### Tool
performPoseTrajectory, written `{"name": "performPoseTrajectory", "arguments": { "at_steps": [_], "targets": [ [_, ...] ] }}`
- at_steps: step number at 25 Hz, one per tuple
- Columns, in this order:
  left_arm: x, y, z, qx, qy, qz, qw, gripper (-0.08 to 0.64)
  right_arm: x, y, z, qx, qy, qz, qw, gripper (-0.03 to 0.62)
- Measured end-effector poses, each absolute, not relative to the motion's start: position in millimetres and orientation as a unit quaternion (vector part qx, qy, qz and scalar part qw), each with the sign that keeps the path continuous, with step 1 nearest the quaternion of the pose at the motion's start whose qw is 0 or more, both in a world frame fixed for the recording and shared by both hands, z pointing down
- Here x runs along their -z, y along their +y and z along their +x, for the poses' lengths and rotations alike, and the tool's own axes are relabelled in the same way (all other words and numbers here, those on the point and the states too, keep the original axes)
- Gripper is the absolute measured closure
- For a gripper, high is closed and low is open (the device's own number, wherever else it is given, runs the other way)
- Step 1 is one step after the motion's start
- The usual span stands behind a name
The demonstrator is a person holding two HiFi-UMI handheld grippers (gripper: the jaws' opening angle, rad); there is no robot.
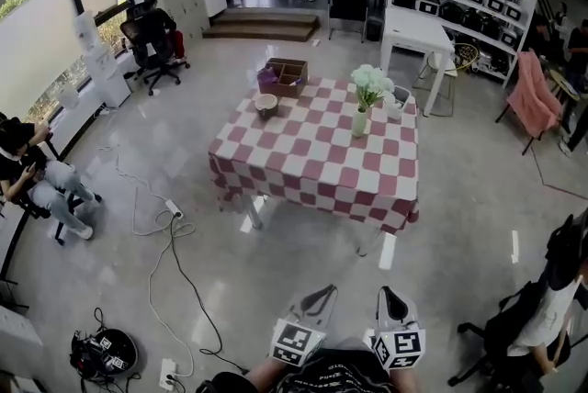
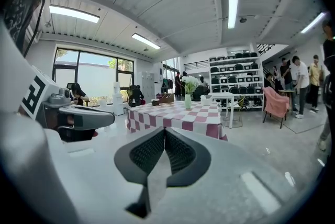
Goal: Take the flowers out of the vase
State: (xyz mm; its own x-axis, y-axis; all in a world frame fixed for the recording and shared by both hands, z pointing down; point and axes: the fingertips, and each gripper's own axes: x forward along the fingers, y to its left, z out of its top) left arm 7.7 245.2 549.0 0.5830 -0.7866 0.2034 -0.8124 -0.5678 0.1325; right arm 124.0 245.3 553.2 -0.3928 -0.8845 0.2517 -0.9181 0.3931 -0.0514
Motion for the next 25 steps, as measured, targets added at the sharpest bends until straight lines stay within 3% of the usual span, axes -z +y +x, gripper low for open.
{"name": "performPoseTrajectory", "arguments": {
  "at_steps": [25],
  "targets": [
    [-563,157,-6,-0.068,-0.506,0.850,0.127,0.540,-558,141,119,-0.094,-0.857,0.498,0.093,0.586]
  ]
}}
